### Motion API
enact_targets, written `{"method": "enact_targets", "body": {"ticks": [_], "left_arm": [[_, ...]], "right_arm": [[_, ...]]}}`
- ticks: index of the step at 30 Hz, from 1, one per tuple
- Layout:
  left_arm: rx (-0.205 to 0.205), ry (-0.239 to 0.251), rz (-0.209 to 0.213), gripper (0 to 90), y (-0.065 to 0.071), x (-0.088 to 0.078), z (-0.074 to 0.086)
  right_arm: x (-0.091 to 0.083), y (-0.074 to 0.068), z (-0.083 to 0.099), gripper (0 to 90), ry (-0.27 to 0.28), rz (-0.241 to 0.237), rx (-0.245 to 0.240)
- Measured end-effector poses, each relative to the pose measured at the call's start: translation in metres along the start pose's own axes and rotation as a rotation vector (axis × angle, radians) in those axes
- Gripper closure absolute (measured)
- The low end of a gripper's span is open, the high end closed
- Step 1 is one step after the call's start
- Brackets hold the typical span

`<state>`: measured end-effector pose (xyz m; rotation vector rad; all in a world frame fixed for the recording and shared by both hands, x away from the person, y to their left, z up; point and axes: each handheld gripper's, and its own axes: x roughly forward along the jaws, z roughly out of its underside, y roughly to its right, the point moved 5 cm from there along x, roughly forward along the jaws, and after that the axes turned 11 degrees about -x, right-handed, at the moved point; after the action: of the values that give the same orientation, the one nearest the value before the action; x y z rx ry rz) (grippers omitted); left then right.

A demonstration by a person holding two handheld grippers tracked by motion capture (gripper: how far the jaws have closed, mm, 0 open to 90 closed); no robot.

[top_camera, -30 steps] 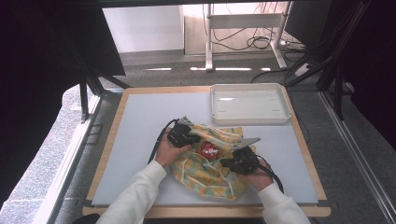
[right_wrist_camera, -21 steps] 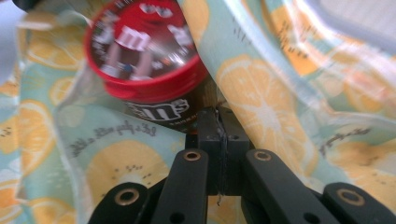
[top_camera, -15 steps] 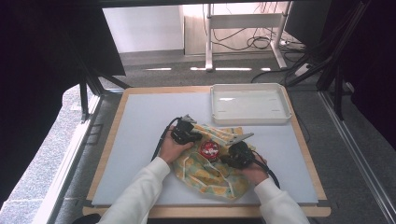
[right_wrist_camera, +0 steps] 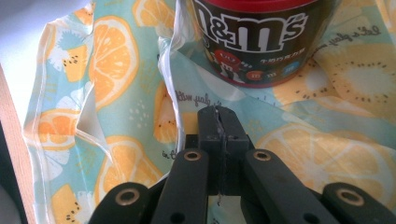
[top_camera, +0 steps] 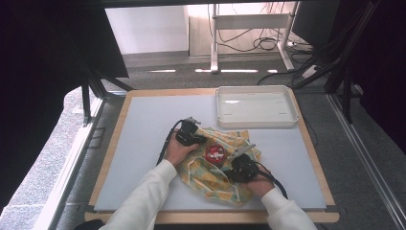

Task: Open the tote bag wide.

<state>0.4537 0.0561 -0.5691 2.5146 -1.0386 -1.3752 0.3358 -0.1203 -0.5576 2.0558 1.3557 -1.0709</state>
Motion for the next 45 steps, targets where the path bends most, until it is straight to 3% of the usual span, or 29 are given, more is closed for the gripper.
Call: {"method": "enact_targets", "body": {"ticks": [8,13,18,23,29,34,39,45], "left_arm": [[0.033,0.002,0.022,88.8,0.006,-0.008,0.001],[0.078,0.023,0.052,88.5,0.016,-0.027,0.006],[0.081,0.035,0.068,88.8,0.020,-0.046,0.015],[0.113,0.059,0.087,88.8,0.028,-0.068,0.026],[0.122,0.061,0.103,88.7,0.031,-0.078,0.038],[0.127,0.009,0.102,88.7,0.030,-0.068,0.047],[0.120,-0.002,0.113,89.1,0.027,-0.062,0.056],[0.115,-0.031,0.130,89.4,0.026,-0.061,0.067]], "right_arm": [[-0.003,0.002,-0.001,88.9,0.015,0.012,0.005],[-0.020,0.004,-0.006,88.9,0.072,0.026,0.020],[-0.036,0.006,-0.009,88.9,0.127,0.061,0.026],[-0.048,0.010,-0.014,88.9,0.167,0.091,0.033],[-0.057,0.021,-0.019,88.9,0.202,0.137,0.053],[-0.052,0.036,-0.025,88.9,0.196,0.179,0.068],[-0.035,0.054,-0.030,88.9,0.181,0.177,0.109],[-0.017,0.069,-0.026,88.9,0.125,0.183,0.150]]}}
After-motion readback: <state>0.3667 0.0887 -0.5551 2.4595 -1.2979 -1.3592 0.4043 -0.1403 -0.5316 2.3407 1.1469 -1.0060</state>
